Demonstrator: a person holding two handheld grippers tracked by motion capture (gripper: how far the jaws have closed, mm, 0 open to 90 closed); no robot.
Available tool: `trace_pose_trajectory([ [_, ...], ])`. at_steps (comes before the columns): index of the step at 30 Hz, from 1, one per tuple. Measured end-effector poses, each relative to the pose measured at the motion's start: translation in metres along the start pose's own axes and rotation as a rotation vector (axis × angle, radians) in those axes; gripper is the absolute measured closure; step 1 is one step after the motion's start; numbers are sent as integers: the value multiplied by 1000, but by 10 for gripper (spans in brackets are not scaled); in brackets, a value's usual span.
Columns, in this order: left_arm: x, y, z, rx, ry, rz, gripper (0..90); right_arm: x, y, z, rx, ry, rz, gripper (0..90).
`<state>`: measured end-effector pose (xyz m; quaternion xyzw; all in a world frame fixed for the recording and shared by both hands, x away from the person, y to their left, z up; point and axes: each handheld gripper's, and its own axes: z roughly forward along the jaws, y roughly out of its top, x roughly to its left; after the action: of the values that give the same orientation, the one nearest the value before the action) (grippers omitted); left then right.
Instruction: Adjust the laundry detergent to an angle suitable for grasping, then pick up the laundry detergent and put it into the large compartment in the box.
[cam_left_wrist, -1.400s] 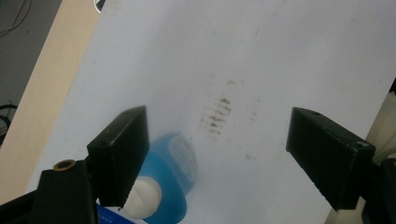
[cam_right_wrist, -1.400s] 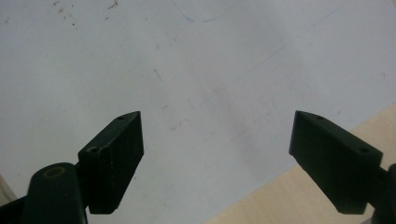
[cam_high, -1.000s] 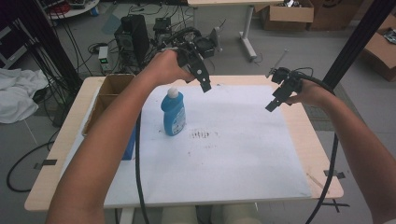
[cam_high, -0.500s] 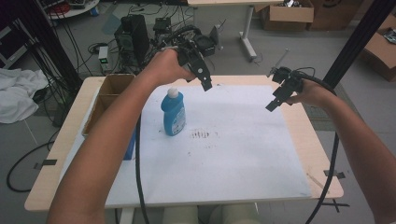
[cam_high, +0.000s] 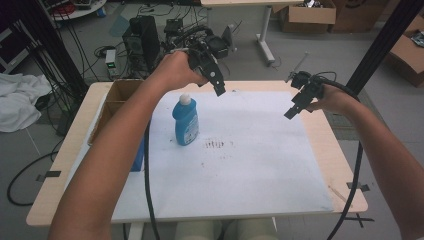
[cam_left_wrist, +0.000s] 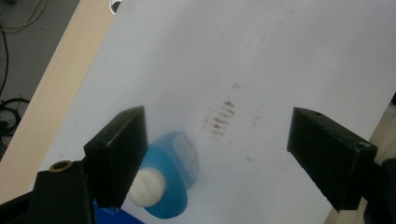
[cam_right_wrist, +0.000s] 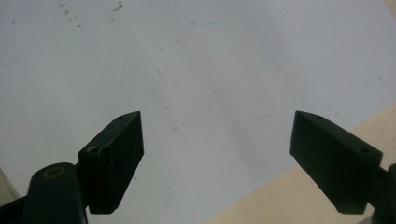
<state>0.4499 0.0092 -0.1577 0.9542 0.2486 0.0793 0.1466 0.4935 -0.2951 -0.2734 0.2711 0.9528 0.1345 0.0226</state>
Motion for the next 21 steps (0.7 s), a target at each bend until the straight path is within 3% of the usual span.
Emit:
trace_pose_trajectory([
  [15,0,0,-1,2,19,-13,207,1,1,-2,3,-7,-3,179],
  [21,3,-3,-5,-7,51,-75,199,3,0,-4,0,-9,-6,179],
])
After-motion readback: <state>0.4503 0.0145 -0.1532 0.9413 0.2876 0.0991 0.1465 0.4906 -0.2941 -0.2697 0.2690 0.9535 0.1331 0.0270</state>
